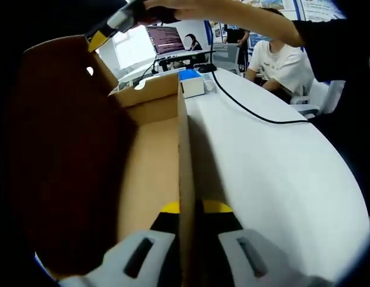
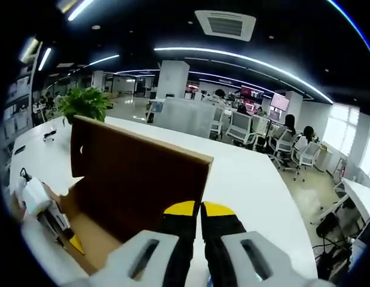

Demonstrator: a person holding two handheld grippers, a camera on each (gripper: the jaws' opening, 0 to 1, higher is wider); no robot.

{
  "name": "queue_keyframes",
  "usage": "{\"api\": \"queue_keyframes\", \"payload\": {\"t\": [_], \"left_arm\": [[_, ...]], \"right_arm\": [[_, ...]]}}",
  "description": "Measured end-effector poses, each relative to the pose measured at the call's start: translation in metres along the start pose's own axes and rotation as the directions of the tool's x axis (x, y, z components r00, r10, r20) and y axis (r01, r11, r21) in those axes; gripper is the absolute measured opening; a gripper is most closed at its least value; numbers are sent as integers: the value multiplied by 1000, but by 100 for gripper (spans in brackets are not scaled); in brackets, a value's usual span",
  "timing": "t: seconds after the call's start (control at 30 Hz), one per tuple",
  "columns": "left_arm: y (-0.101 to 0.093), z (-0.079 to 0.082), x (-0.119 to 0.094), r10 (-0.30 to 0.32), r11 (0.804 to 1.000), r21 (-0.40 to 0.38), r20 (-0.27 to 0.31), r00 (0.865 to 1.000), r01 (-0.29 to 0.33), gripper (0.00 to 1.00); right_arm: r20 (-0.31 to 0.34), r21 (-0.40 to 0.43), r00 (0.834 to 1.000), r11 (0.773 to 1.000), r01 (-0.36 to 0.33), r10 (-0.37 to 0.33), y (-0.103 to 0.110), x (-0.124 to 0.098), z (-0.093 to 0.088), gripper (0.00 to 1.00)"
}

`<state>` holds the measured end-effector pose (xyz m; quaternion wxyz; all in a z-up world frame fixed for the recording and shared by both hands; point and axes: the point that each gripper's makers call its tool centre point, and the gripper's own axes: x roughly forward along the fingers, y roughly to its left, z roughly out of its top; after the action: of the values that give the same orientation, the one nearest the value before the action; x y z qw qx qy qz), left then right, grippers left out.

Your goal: Operate the shoe box by opening the lid, removing the specified soft item, and placing it in the target area until the item is outside and the box remains undamaged.

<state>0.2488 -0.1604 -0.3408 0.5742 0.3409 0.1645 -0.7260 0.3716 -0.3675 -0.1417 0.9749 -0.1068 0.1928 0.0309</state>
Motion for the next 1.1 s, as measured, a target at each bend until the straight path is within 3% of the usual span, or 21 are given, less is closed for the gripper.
{"api": "queue_keyframes", "payload": {"t": [1.1], "left_arm": [[0, 2, 0, 0, 1000, 4, 2, 1000, 0, 3]], "right_arm": [[65, -9, 998, 1000, -9, 10, 3, -17, -6, 1]]}}
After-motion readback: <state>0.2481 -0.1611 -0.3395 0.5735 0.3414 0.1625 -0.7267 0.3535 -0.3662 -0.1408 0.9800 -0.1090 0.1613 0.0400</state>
